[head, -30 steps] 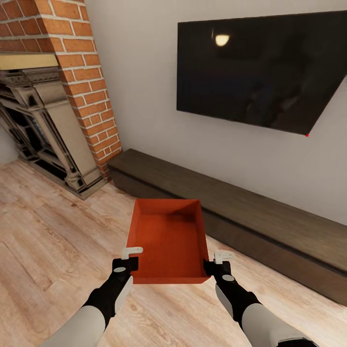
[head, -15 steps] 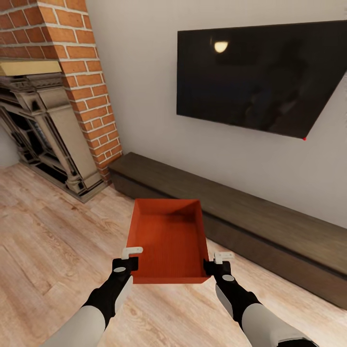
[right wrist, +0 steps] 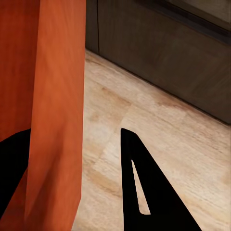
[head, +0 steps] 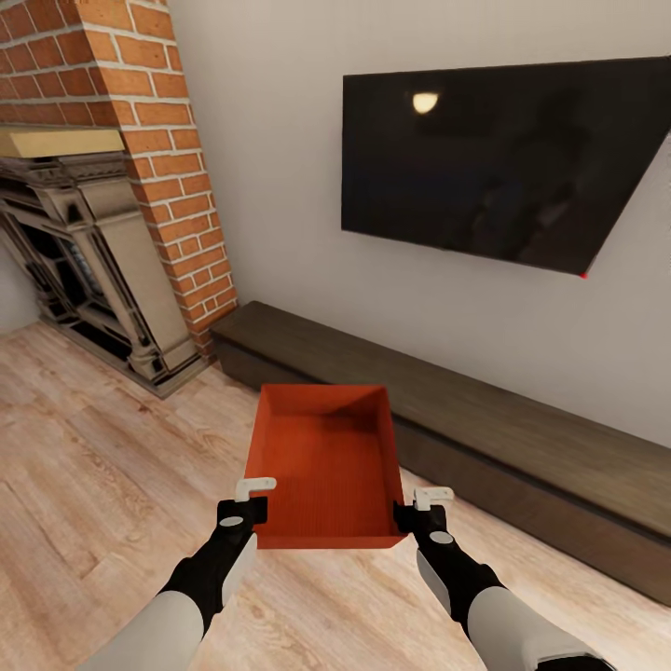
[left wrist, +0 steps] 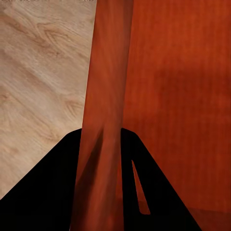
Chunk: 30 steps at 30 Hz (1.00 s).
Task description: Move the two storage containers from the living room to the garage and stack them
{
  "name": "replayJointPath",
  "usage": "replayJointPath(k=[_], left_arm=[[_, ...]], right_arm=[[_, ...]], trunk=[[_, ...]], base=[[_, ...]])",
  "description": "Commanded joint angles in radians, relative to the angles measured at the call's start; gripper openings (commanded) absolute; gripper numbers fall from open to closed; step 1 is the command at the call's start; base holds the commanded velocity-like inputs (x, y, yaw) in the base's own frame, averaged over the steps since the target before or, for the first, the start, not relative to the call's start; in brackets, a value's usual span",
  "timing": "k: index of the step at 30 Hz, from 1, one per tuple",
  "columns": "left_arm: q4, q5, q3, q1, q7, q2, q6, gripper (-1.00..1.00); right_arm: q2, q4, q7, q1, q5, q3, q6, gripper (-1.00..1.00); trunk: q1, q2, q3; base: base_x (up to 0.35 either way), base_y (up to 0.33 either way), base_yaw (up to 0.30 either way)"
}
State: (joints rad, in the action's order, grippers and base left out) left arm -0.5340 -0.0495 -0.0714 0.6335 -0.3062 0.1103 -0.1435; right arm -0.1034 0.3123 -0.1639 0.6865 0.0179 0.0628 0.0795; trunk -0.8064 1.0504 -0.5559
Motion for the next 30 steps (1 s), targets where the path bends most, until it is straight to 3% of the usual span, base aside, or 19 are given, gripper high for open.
replayJointPath(k=[1,4,11,30], left_arm=[[-0.003,0.007,-0.004,0.000,-0.013,-0.001,-0.008,-1.00],[-0.003,0.007,-0.004,0.000,-0.013,-0.001,-0.008,-1.00],[-0.003,0.007,-0.004,0.001,-0.013,-0.001,-0.008,-1.00],[-0.003,0.007,-0.004,0.001,-0.013,-0.001,-0.008,-1.00]], right_arm=[[0.001,-0.001,-0.009,0.001,0.002,0.003,0.002,-1.00],[0.001,-0.002,-0.009,0.001,0.002,0.003,0.002,-1.00],[0.001,-0.001,-0.009,0.001,0.002,0.003,0.002,-1.00],[0.001,-0.001,-0.009,0.001,0.002,0.003,0.003,-1.00]], trunk=[[0.000,0.001,0.001],[0.000,0.001,0.005],[0.027,-0.048,0.038],[0.027,-0.048,0.068]], base=[[0.000,0.000,0.000],[0.000,0.000,0.000],[0.000,0.000,0.000],[0.000,0.000,0.000]])
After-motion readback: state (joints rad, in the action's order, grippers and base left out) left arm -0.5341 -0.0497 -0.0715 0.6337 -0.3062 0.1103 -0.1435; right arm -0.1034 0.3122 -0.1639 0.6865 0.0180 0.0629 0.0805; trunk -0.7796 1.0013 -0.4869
